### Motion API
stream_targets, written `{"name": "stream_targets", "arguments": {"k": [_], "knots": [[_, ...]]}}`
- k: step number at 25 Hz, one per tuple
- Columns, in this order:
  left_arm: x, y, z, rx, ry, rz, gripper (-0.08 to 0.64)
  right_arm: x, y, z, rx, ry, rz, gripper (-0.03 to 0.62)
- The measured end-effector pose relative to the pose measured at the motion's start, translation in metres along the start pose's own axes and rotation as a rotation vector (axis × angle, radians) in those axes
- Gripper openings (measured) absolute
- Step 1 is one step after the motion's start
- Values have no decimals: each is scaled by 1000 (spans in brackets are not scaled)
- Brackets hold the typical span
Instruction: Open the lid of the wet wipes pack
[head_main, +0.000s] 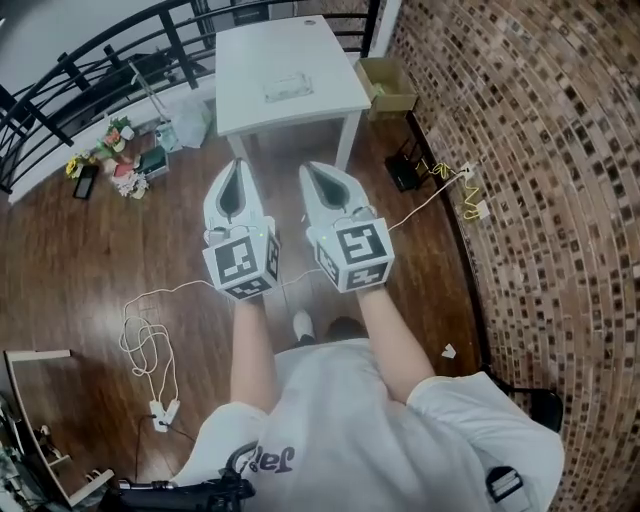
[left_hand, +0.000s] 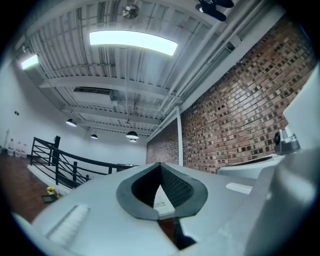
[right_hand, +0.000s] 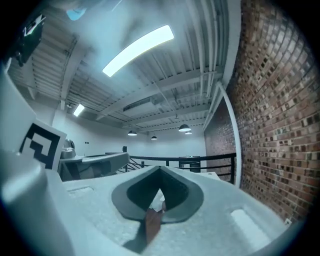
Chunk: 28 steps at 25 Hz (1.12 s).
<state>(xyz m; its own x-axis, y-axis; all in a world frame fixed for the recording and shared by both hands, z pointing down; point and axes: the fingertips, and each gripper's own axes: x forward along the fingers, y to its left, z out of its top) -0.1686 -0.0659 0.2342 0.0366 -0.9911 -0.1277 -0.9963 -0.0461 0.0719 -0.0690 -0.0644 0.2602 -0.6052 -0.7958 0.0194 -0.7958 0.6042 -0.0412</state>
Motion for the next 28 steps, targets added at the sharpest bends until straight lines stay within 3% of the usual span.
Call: {"name": "stream_targets", "arguments": {"k": [3,5,11,16,24,28], "knots": [[27,19,-16,-72,17,-2,15,26,-9,-6,-36,25,-13,-11],[41,21,-27,-78,39,-11,15,41,-19,-12,-20,39,-24,-11],[115,17,-45,-57,63,-50,15,114,-66,-27,18,49,-16,-11],[199,33,-50,-42,53,-8,15,184,-119,-14,13,22,9,-11],[332,8,-52,39,45,12,15,290,-224,17,32,-29,36,-11],[368,14,-66,65,79,34,15,331,-254,4,38,11,29,-11]]}}
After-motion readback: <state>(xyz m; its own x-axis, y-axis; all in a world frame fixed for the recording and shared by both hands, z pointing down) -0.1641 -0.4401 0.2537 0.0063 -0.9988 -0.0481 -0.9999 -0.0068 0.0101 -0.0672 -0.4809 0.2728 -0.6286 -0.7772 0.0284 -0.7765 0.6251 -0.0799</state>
